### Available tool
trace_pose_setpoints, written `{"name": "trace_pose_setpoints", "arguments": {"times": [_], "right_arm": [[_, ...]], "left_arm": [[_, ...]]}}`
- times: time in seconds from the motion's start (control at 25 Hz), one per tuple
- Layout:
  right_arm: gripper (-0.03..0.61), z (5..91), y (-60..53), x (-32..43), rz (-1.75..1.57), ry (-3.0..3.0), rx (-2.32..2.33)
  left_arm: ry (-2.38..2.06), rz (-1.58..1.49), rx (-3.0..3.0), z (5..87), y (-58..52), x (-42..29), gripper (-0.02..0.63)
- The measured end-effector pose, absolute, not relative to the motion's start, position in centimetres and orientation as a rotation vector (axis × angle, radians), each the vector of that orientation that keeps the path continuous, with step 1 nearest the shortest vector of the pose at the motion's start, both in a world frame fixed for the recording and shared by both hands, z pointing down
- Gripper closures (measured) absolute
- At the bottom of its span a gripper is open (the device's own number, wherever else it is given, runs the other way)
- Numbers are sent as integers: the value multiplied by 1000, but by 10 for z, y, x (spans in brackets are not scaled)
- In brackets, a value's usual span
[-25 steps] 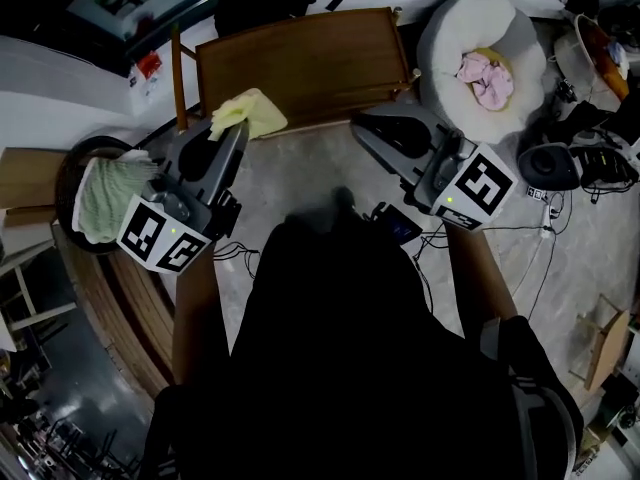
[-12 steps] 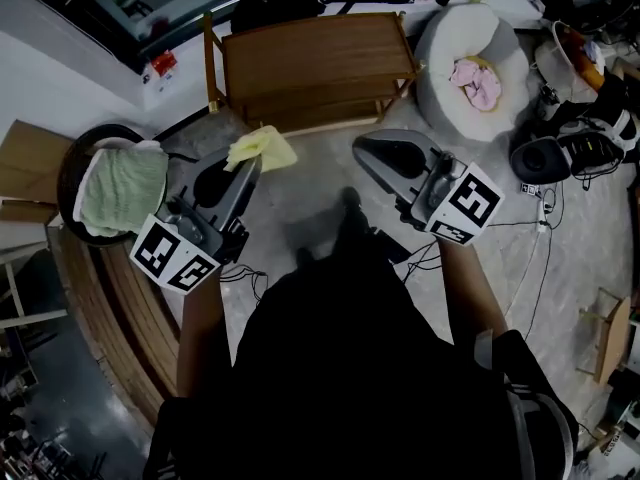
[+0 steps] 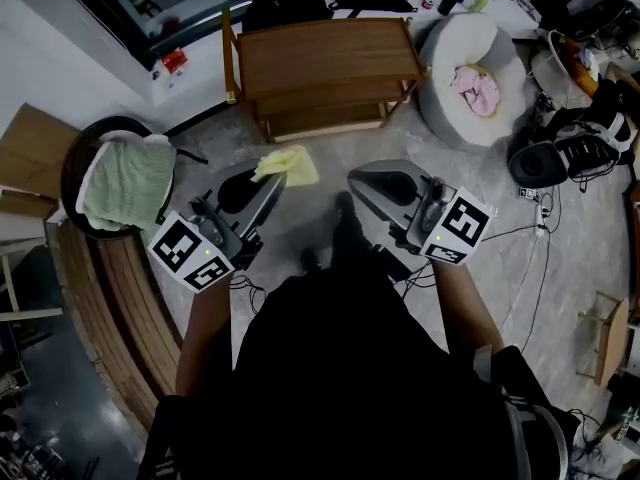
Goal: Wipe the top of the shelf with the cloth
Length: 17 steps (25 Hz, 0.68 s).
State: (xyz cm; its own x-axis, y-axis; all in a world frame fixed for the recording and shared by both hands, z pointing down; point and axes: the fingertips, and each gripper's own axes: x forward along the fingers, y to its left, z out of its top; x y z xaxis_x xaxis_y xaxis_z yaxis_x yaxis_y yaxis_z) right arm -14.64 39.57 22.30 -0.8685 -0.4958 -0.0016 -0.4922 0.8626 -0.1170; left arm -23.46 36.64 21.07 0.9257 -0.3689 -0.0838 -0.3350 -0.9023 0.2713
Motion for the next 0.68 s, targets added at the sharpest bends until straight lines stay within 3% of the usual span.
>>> {"name": "trace_pose_setpoints", "arguments": {"times": [0.68], "right_arm": [[554,212,399,-167,-192,2974,-844]], "left_arm": [[-98,-222,2906,179,439,-213,578]]}}
